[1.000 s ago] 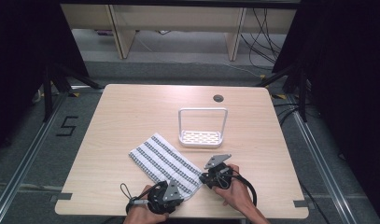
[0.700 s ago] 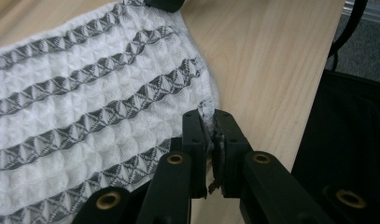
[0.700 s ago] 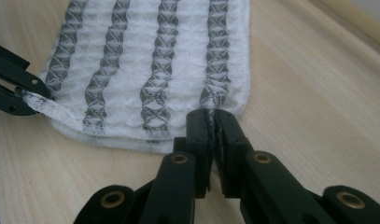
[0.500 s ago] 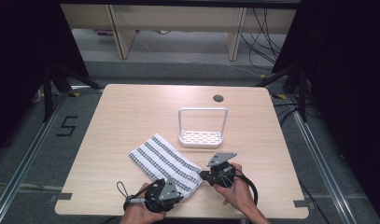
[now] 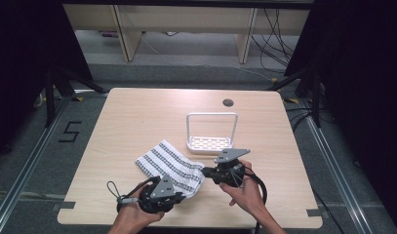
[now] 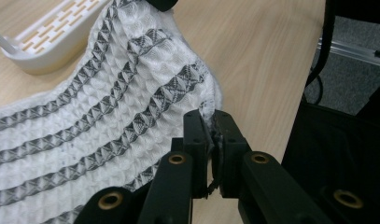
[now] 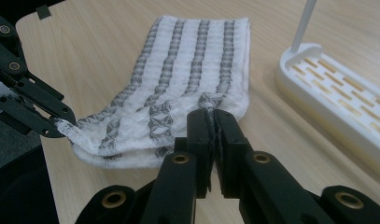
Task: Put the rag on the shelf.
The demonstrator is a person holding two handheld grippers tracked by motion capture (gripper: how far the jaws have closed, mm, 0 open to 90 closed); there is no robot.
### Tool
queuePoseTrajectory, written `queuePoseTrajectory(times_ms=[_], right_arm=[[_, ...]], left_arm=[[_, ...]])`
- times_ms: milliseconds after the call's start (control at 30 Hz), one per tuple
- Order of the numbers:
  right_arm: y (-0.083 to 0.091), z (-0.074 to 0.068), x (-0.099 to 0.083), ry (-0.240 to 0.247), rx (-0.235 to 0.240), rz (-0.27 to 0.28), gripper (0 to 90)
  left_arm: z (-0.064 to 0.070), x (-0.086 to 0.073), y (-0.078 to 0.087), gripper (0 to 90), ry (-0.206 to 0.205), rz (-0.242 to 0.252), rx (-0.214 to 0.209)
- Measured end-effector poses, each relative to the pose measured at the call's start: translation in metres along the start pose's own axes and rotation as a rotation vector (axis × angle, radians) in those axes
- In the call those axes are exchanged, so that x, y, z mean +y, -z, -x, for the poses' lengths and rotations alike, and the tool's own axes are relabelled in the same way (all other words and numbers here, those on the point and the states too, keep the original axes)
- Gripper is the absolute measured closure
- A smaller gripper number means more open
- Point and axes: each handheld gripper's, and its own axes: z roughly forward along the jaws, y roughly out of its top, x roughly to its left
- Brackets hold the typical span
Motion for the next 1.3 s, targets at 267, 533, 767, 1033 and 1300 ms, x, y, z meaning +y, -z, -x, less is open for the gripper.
queuePoseTrajectory(times_ms=[267,533,767,1033,1300], right_arm=[[0.014,-0.002,0.019,-0.003,0.023,0.07,86.4],[0.046,-0.009,0.059,0.028,0.03,0.161,86.6],[0.071,-0.011,0.088,0.032,0.015,0.177,86.7],[0.102,-0.014,0.108,0.073,-0.045,0.21,86.7],[0.123,-0.004,0.113,0.075,-0.09,0.236,86.7]], left_arm=[[-0.009,0.017,0.029,85.1,0.006,0.053,0.008],[-0.023,0.05,0.08,85.6,-0.018,0.11,0.048],[-0.035,0.074,0.105,85.6,0.001,0.172,0.074],[-0.046,0.109,0.12,85.7,-0.019,0.226,0.07],[-0.058,0.129,0.113,85.8,0.0,0.251,0.072]])
